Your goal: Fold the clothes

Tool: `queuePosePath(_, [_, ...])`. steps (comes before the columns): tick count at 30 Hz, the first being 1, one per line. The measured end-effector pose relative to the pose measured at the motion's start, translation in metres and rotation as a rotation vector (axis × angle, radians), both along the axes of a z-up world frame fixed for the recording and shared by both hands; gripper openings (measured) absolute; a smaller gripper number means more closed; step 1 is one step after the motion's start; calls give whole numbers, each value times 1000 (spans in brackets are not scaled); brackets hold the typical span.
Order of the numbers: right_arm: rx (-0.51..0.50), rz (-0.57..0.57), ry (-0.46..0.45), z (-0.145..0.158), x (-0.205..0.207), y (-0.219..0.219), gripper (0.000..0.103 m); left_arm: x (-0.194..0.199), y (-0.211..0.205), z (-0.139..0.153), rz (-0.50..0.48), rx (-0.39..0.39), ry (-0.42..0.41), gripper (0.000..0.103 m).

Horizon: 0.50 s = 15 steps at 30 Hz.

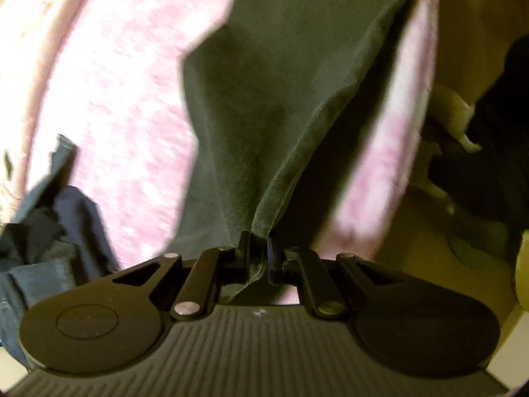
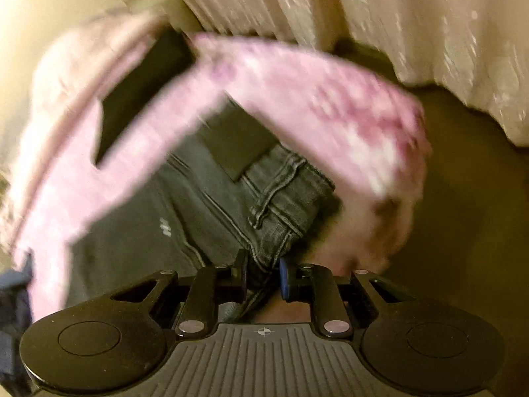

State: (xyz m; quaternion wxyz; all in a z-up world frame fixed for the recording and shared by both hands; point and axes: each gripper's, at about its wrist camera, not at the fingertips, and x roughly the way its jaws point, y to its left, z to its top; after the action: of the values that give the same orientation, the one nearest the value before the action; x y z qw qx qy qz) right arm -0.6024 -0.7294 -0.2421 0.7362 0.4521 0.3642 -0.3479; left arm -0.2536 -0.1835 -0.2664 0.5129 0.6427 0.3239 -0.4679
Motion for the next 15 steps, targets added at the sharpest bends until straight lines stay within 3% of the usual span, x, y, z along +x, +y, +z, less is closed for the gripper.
queuePosePath(2, [15,-12,-4,-5,-4,0,17,-5,0,-7,13,27,-10,7])
queuePosePath(5, [-65,46,64,16,2,6,50,-5,-2,-2,88,11,-24,11])
queuePosePath(6, [-100,68,86,25,5,8,53,-3,-1,3,122,-2,-25,12])
queuePosePath(10, [-222,178,160,56,26,20,53,4,9,26,242,-58,-33,13])
queuePosePath(15, [-283,344,106,75,75,53,54,30,33,55,456,-180,1,25])
